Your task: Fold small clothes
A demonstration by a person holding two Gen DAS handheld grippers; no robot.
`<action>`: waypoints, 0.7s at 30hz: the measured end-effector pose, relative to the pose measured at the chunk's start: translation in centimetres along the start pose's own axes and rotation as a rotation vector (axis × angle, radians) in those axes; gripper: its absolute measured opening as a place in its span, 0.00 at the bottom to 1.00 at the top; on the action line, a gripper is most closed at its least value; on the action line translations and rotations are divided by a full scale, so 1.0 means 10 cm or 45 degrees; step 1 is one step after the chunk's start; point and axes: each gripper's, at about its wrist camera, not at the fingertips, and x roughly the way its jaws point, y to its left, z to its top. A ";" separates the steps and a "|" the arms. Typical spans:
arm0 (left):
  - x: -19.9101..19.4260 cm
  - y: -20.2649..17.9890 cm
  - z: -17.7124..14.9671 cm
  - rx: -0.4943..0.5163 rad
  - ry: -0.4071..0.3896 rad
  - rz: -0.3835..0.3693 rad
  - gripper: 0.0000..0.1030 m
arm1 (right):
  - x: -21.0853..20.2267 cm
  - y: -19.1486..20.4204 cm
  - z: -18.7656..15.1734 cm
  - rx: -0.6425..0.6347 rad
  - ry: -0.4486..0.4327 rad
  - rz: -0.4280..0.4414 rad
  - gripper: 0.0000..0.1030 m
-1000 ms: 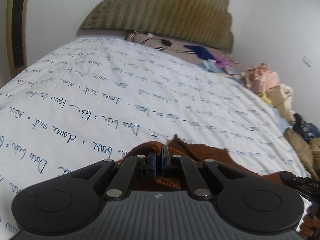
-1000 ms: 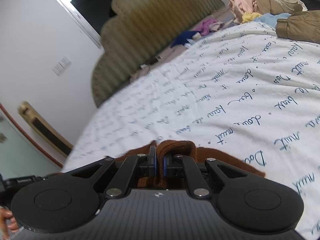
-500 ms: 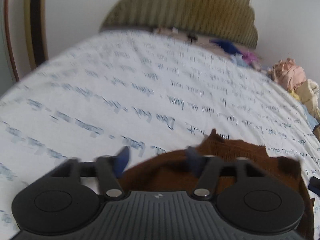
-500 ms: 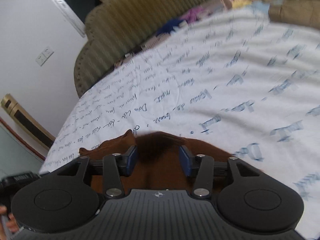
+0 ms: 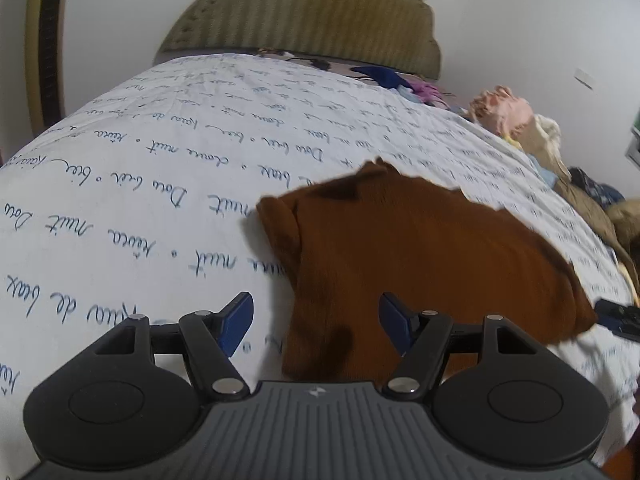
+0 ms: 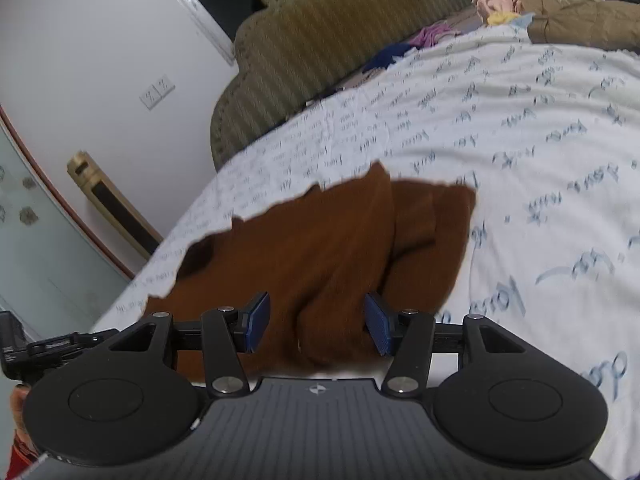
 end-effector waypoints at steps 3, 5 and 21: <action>0.03 -0.01 -0.09 0.015 0.003 0.012 0.67 | 0.10 -0.04 -0.07 0.044 0.014 0.004 0.49; 0.07 -0.02 -0.12 0.015 0.008 0.004 0.65 | 0.11 -0.03 -0.09 0.050 0.006 0.033 0.24; -0.39 -0.13 -0.26 0.159 0.005 0.036 0.03 | -0.61 0.13 -0.06 -0.350 -0.081 -0.372 0.04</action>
